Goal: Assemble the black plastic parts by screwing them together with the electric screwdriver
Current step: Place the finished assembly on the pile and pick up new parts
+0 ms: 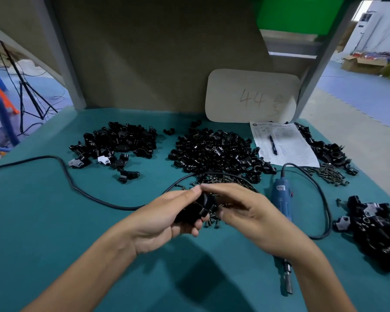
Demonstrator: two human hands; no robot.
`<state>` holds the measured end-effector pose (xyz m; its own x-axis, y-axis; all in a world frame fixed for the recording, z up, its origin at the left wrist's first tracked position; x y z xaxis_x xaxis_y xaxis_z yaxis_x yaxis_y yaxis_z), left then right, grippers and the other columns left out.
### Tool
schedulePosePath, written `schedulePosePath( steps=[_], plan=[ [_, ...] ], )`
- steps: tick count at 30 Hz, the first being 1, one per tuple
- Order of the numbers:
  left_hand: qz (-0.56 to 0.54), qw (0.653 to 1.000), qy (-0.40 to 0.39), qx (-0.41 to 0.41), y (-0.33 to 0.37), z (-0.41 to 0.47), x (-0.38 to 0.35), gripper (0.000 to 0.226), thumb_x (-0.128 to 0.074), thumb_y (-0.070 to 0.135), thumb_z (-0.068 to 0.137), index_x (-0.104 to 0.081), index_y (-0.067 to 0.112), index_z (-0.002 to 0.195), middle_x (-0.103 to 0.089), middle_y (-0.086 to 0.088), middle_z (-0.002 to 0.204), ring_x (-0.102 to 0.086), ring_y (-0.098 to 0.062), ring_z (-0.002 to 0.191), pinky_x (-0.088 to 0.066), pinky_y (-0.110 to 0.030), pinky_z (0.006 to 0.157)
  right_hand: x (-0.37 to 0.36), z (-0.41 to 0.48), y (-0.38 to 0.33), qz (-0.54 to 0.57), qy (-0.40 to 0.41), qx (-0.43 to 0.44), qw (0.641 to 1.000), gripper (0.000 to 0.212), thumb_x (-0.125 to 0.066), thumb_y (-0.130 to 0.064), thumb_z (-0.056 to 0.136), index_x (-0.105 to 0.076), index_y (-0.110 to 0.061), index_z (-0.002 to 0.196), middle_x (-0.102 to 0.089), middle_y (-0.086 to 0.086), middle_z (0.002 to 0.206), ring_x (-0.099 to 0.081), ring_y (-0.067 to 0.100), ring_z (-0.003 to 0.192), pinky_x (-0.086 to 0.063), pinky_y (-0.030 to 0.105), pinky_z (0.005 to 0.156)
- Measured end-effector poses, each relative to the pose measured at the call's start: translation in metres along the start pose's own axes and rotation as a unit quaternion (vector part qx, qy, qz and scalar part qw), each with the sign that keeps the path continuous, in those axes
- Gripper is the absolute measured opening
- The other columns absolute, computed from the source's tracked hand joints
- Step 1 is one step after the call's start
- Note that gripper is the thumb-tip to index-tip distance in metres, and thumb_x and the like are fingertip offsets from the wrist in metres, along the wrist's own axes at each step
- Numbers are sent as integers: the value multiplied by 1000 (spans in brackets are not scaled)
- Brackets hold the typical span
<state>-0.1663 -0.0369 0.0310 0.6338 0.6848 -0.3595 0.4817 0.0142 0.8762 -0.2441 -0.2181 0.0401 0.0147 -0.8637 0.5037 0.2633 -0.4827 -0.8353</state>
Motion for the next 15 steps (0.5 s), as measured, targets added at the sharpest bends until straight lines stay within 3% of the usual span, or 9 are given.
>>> schedulePosePath(
  steps=[3,6,9,12,15],
  plan=[
    [-1,1000,-14,23,3,-4,-2,50,-55,49,92,-64,2,106,-65,-12,74,-57,-17,58,-49,-24,50,-1,0,-7,41,8,12,999,42,-67,-4,96,-66,-26,132,-63,-14,133,-62,16,124,-56,37,97],
    [49,997,-16,48,8,-8,-4,60,-44,63,93,-73,12,81,-63,-12,66,-54,-16,49,-44,-22,41,1,-1,-13,45,-3,6,999,34,-71,-25,90,-70,-31,124,-61,-21,136,-64,11,123,-56,34,96],
    [134,990,1,53,10,-11,-4,75,-28,77,90,-70,15,81,-62,-11,61,-51,-14,42,-41,-20,37,0,-1,-19,65,-42,8,997,36,-74,-27,91,-66,-30,125,-69,-11,129,-66,13,120,-54,31,100],
    [194,977,57,-61,15,-12,-4,76,-25,87,81,-64,21,75,-64,-12,62,-55,-19,48,-44,-26,43,-4,-3,-21,126,-23,6,992,34,-77,-23,89,-69,-27,121,-75,-3,112,-70,11,105,-54,26,93],
    [284,933,40,-218,20,-17,-6,60,-52,85,78,-67,28,86,-65,-1,73,-57,-16,63,-47,-32,56,-10,-5,-21,201,50,-6,978,31,-81,-26,81,-70,-27,109,-74,-2,101,-70,11,91,-56,25,83]
  ],
)
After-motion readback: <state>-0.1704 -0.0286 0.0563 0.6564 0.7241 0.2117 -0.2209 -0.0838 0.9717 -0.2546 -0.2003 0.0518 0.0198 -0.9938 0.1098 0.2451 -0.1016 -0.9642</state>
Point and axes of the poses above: each hand's wrist, its own z-axis towards the middle knuckle, its own x-axis out of the back of the hand, y = z × x, the point moved 2 cm from there along z, towards the middle knuckle
